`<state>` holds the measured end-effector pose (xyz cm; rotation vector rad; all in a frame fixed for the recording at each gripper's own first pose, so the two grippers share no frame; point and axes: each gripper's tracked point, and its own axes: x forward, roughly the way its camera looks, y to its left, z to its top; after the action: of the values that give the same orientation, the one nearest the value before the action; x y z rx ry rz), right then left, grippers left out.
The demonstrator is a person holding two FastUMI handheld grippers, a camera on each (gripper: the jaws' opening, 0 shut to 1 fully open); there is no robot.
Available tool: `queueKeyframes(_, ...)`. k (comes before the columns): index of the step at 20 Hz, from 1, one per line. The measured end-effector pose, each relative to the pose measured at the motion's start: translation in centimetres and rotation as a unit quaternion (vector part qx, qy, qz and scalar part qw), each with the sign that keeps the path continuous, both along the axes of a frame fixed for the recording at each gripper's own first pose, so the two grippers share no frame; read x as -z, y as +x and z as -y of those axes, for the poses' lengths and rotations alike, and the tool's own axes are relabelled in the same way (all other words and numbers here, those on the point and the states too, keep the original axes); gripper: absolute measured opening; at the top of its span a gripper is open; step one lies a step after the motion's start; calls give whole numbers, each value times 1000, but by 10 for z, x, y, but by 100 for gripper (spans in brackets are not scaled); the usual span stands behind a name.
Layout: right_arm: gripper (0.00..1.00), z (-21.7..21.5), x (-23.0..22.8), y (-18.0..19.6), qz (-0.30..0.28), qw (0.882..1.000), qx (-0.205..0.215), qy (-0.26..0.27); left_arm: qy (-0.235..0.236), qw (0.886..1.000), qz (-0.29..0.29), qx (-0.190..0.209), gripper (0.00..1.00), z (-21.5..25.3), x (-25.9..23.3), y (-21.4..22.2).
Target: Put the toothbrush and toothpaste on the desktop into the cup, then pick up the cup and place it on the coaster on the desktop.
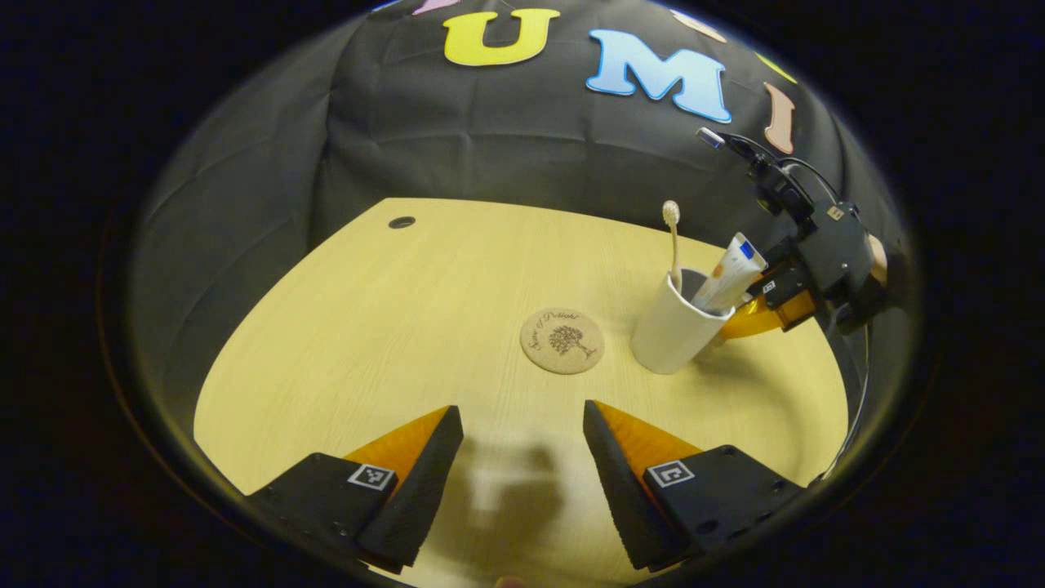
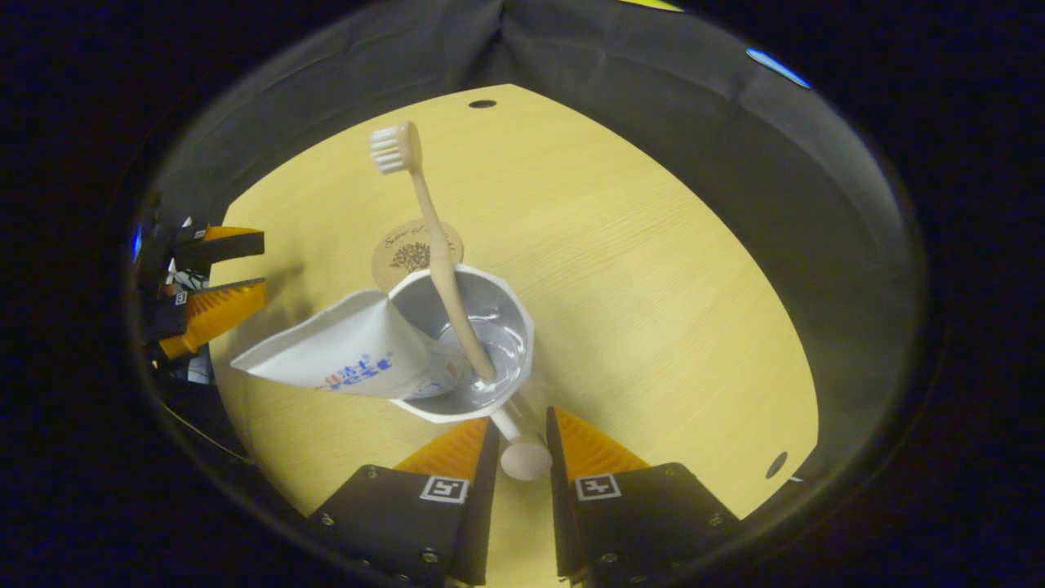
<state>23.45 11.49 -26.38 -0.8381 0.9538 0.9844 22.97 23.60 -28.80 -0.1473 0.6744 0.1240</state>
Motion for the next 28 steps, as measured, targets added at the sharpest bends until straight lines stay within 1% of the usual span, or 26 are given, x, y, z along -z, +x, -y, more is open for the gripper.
queueKeyframes(1, 32, -4, 10, 0, -7, 1000, -2, 4, 0, 1000, 0, -1, 96, 0, 0, 0)
queueKeyframes(2, 25, 0, 8, -4, -9, 1000, 0, 2, 1, 1000, -1, -1, 96, 1, -2, -2)
queueKeyframes(4, 24, 1, -2, -6, -10, 1000, 0, 2, 0, 1000, 1, -1, 96, 3, -1, -3)
queueKeyframes(5, 18, 1, 1, -7, -10, 1000, 3, 3, -2, 1000, 2, -1, 96, 5, -2, -2)
queueKeyframes(7, 18, 0, 2, -9, -6, 1000, 18, 12, -3, 1000, 4, 0, 96, 7, -4, -1)
queueKeyframes(8, 11, -1, -2, -11, -6, 999, 25, 21, -3, 1000, 6, 0, 96, 8, -4, 0)
queueKeyframes(11, 11, -3, 4, -13, -2, 998, 43, 36, -3, 1000, 9, 2, 96, 7, -5, 2)
queueKeyframes(14, 11, -6, -1, -17, -7, 997, 53, 47, -6, 1000, 10, 0, 96, 8, -7, 1)
queueKeyframes(20, 11, -19, -17, -12, -2, 997, 49, 68, -7, 1000, 14, -9, 96, -1, -7, -29)
queueKeyframes(22, 11, -30, -21, -14, -5, 996, 45, 72, -5, 1000, 14, -13, 96, -15, -8, -31)
queueKeyframes(25, 11, -33, -30, -10, -4, 997, 38, 69, 3, 1000, 12, -22, 96, -30, -10, -25)
queueKeyframes(28, 11, -40, -31, -4, -9, 997, 38, 62, 6, 999, 11, -34, 96, -50, -10, -32)
